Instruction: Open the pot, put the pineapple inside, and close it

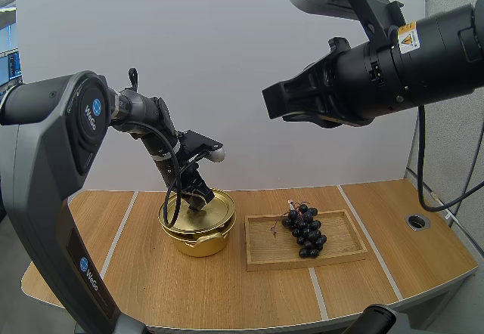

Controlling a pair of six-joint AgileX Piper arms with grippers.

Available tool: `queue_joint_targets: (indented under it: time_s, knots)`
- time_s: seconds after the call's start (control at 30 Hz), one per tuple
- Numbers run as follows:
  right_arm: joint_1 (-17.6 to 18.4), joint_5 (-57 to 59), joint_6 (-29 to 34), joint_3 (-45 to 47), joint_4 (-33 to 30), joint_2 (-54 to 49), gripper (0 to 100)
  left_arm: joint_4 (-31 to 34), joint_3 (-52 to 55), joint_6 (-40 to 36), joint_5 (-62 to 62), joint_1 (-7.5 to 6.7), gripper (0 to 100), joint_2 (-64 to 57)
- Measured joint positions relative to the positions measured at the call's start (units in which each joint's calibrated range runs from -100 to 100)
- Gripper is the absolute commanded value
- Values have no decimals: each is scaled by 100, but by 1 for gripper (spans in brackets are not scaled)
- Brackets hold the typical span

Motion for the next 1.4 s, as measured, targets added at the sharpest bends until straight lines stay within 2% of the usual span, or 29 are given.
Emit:
queue_joint_targets:
  time_s: [0.5, 0.83, 1.4]
  knots:
    - [0, 0, 0, 0, 0, 0, 0, -36, -3, 9, -2, 0, 0, 134]
    - [0, 0, 0, 0, 0, 0, 0, -24, -3, -14, -190, -105, 0, 187]
    - [0, 0, 0, 0, 0, 0, 0, 483, -43, -253, -7, -142, 0, 187]
